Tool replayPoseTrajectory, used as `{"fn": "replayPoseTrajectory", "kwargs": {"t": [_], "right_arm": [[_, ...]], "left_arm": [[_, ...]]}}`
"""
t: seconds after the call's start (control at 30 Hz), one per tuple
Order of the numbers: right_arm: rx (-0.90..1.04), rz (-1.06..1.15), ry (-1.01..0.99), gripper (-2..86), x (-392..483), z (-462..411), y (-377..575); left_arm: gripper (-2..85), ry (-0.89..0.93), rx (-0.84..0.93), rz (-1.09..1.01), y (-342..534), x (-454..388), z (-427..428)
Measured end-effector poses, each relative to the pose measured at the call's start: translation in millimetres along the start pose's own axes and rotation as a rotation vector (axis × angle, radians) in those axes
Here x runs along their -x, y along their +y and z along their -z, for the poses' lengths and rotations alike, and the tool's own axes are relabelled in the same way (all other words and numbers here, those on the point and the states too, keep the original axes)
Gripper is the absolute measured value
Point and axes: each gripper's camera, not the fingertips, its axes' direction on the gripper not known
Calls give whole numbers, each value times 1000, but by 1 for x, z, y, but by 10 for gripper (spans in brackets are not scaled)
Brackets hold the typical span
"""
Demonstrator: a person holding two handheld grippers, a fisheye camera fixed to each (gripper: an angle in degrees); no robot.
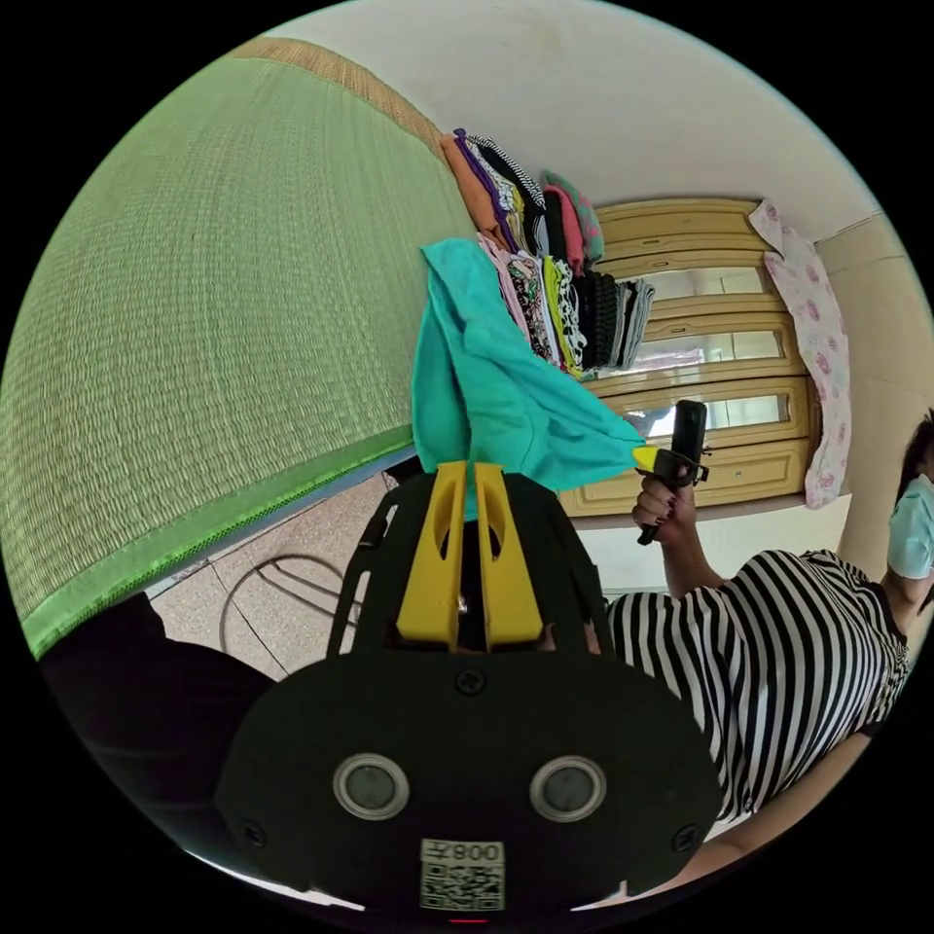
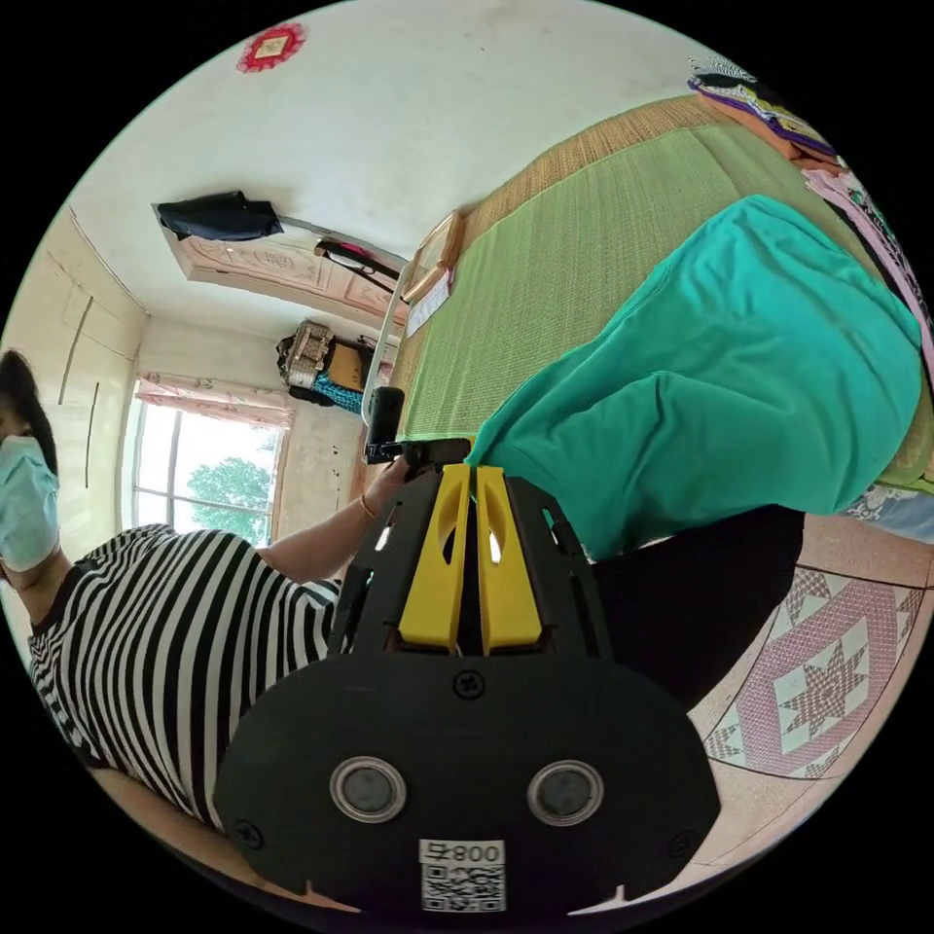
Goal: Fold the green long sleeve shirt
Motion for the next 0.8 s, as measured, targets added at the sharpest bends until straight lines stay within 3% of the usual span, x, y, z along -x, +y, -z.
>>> {"fn": "replayPoseTrajectory", "kwargs": {"t": [0.27, 0.53, 0.8], "right_arm": [[-180, 16, -37, 5, -16, 112, 57], [-270, -11, -52, 6, -54, 181, 98], [-317, -64, -166, 6, -130, 222, 116]], "left_arm": [[49, 63, -57, -7, -70, 12, -4], [73, 124, 42, -107, -239, -7, -64], [82, -2, 174, -120, -353, -8, -107]]}}
